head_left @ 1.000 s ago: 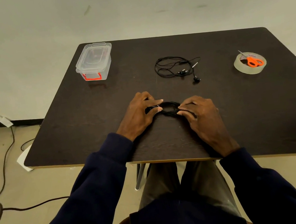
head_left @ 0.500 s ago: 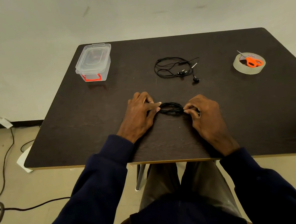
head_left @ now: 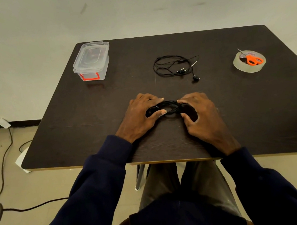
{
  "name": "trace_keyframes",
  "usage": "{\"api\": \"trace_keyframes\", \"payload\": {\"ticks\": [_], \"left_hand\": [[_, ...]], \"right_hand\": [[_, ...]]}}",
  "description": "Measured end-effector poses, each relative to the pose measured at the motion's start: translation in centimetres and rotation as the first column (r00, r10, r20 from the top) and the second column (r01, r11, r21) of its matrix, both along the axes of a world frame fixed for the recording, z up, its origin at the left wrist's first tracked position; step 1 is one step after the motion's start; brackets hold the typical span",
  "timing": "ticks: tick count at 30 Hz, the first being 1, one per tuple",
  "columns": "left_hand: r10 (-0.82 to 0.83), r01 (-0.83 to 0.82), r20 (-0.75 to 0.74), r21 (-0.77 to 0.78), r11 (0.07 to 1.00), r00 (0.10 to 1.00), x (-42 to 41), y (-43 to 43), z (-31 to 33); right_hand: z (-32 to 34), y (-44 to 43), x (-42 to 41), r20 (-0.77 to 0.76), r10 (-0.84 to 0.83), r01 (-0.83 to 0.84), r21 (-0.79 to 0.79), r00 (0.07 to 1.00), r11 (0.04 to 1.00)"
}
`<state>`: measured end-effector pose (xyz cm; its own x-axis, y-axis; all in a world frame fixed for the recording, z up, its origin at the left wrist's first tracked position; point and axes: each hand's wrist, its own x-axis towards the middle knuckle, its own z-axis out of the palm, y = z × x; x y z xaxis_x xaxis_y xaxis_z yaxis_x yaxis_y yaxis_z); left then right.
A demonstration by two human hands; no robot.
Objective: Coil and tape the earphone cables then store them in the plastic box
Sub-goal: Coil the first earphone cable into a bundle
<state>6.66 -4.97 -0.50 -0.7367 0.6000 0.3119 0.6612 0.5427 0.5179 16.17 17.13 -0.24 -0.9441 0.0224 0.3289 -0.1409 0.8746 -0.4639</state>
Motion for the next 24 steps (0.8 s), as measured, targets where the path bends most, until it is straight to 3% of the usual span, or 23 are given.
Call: {"api": "trace_keyframes", "payload": {"ticks": [7,17,24], "left_hand": [[-0.008,0.008,0.049,0.009,1.000,0.999,0.02,0.08,0.02],[-0.033,0.034,0.032,-0.017,0.999,0.999,0.20,0.33,0.09],[-0.039,0.040,0.066,-0.013,0.999,0.997,0.40,-0.28,0.05]], "right_hand": [[-0.28,0.11,-0.14,0.065,0.003,0.000,-0.050,0.998,0.999],[-0.19,-0.05,-0.11,-0.064,0.050,-0.053,-0.047,0.997,0.997],[-0.40,-0.44,0.04,-0.064,0.154,-0.146,0.116,0.986,0.982]]}}
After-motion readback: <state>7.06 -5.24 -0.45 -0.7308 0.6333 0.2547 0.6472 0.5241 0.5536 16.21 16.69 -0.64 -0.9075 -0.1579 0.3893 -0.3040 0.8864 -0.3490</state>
